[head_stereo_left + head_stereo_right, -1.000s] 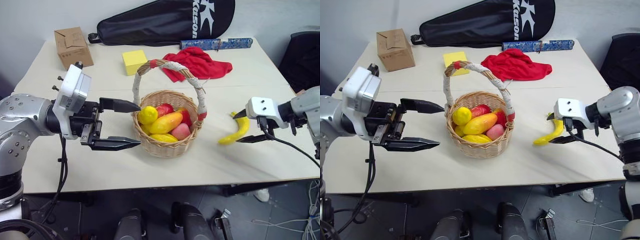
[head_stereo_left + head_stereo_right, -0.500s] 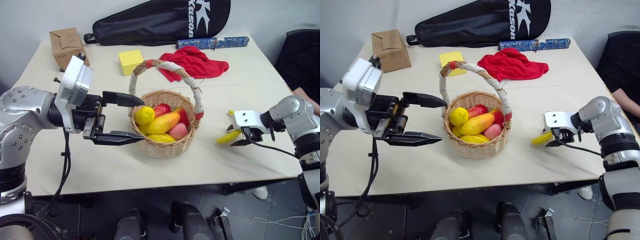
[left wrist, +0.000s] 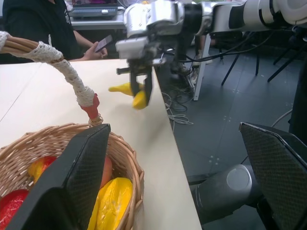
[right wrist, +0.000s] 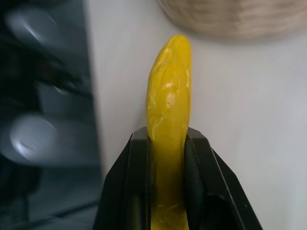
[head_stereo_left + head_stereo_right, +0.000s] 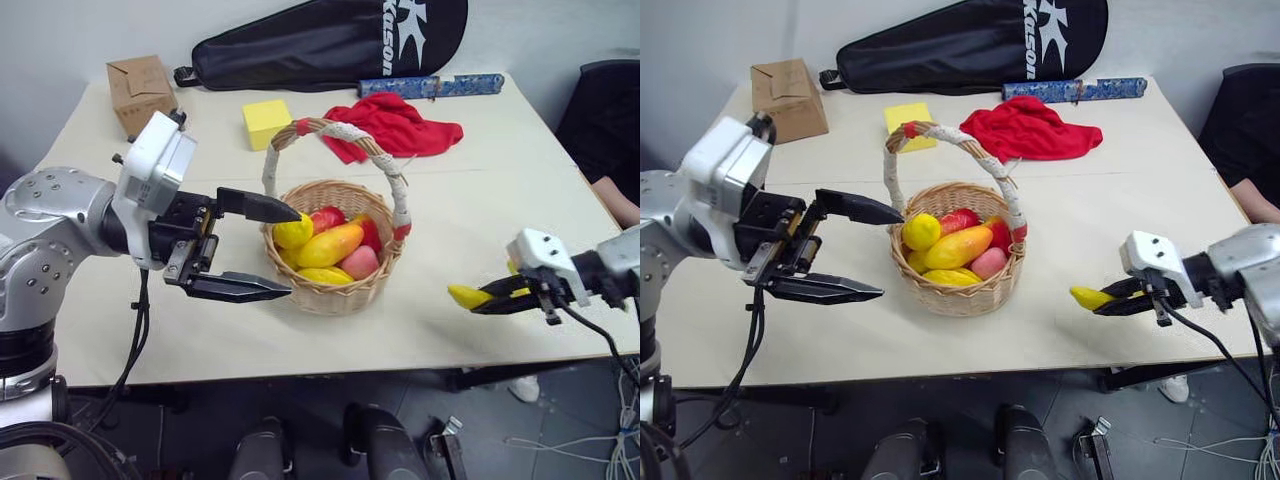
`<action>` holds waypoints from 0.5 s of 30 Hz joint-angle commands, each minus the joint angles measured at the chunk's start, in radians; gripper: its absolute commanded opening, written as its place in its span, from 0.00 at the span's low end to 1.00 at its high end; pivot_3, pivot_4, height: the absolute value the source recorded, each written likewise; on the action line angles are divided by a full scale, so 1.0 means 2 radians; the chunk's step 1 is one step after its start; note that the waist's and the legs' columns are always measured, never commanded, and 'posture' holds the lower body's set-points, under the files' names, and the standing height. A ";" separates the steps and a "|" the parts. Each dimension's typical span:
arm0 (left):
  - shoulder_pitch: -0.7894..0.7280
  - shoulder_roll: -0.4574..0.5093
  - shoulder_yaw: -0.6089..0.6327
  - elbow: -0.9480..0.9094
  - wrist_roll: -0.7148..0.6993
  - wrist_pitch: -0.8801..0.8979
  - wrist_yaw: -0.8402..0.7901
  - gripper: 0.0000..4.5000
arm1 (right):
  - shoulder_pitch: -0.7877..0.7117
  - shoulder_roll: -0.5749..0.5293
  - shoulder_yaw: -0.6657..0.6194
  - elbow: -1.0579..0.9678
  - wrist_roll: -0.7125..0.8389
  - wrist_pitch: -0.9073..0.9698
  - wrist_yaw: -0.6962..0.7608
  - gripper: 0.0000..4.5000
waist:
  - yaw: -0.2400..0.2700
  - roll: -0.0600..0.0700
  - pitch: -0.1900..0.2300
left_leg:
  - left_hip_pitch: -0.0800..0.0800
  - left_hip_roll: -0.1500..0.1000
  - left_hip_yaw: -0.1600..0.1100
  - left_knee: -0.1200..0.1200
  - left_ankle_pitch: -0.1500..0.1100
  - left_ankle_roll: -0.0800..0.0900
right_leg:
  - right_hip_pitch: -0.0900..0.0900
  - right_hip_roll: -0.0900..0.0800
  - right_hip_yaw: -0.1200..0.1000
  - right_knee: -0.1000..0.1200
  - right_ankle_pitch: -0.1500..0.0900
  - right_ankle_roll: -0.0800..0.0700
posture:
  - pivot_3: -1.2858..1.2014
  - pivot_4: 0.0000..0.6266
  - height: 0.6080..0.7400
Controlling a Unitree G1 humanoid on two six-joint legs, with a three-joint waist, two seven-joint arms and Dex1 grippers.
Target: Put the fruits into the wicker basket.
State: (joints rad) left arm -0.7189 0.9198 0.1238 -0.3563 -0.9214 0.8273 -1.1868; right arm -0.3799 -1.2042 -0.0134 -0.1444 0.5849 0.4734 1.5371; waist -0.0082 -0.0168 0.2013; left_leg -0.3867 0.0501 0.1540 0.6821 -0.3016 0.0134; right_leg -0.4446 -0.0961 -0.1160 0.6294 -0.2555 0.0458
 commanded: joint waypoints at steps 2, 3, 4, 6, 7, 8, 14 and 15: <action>-0.019 0.018 0.004 0.030 0.016 -0.016 -0.026 1.00 | -0.029 0.015 -0.066 -0.161 0.165 0.118 -0.072 0.10 | 0.000 0.000 0.000 | 0.000 0.000 0.000 0.000 0.000 0.000 | 0.000 0.000 0.000 0.000 0.000 0.000 | 0.52 0.24 1.00; -0.021 0.022 0.005 0.038 0.022 -0.019 -0.033 1.00 | -0.052 0.029 -0.061 -0.175 0.194 0.139 -0.098 0.10 | 0.000 0.000 0.000 | 0.000 0.000 0.000 0.000 0.000 0.000 | 0.000 0.000 0.000 0.000 0.000 0.000 | 0.52 0.24 1.00; -0.024 0.025 0.004 0.045 0.027 -0.023 -0.037 1.00 | -0.072 0.042 -0.056 -0.181 0.212 0.155 -0.117 0.10 | 0.000 0.000 0.000 | 0.000 0.000 0.000 0.000 0.000 0.000 | 0.000 0.000 0.000 0.000 0.000 0.000 | 0.52 0.24 1.00; -0.031 0.027 -0.001 0.057 0.037 -0.028 -0.043 1.00 | -0.099 0.061 -0.050 -0.181 0.235 0.175 -0.137 0.10 | 0.002 0.000 0.000 | 0.000 0.000 0.000 0.000 0.000 0.000 | 0.000 0.000 0.000 0.000 0.000 0.000 | 0.52 0.24 1.00; -0.036 0.029 -0.003 0.065 0.044 -0.033 -0.047 1.00 | -0.118 0.074 -0.045 -0.178 0.251 0.185 -0.145 0.10 | 0.004 -0.001 0.000 | 0.000 0.000 0.000 0.000 0.000 0.000 | 0.000 0.000 0.000 -0.001 0.000 0.000 | 0.52 0.24 1.00; -0.041 0.032 -0.003 0.072 0.049 -0.037 -0.051 1.00 | -0.152 0.102 -0.028 -0.168 0.264 0.196 -0.155 0.10 | 0.004 -0.001 0.000 | -0.001 0.000 0.000 0.000 -0.001 0.001 | 0.000 0.000 0.000 -0.001 0.000 0.000 | 0.52 0.24 1.00; -0.055 0.026 -0.003 0.079 0.056 -0.043 -0.049 1.00 | -0.229 0.167 0.030 -0.138 0.236 0.207 -0.149 0.10 | 0.005 -0.001 0.000 | -0.002 -0.001 0.000 0.000 -0.001 0.002 | -0.001 0.000 -0.001 -0.001 0.000 0.000 | 0.52 0.24 1.00; -0.053 0.025 -0.002 0.074 0.055 -0.042 -0.047 1.00 | -0.237 0.177 0.042 -0.131 0.220 0.196 -0.145 0.10 | 0.005 -0.001 0.000 | -0.002 -0.001 0.000 0.000 -0.001 0.002 | -0.001 0.000 -0.001 -0.001 0.000 0.000 | 0.52 0.24 1.00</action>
State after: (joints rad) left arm -0.8096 0.9686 0.0999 -0.1845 -0.8131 0.7545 -1.2861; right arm -0.8208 -0.8660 0.0597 -0.4128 1.0538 0.8922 1.2284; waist 0.0008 -0.0181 0.2014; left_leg -0.3908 0.0478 0.1534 0.6825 -0.3041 0.0181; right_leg -0.4459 -0.0966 -0.1186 0.6271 -0.2552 0.0459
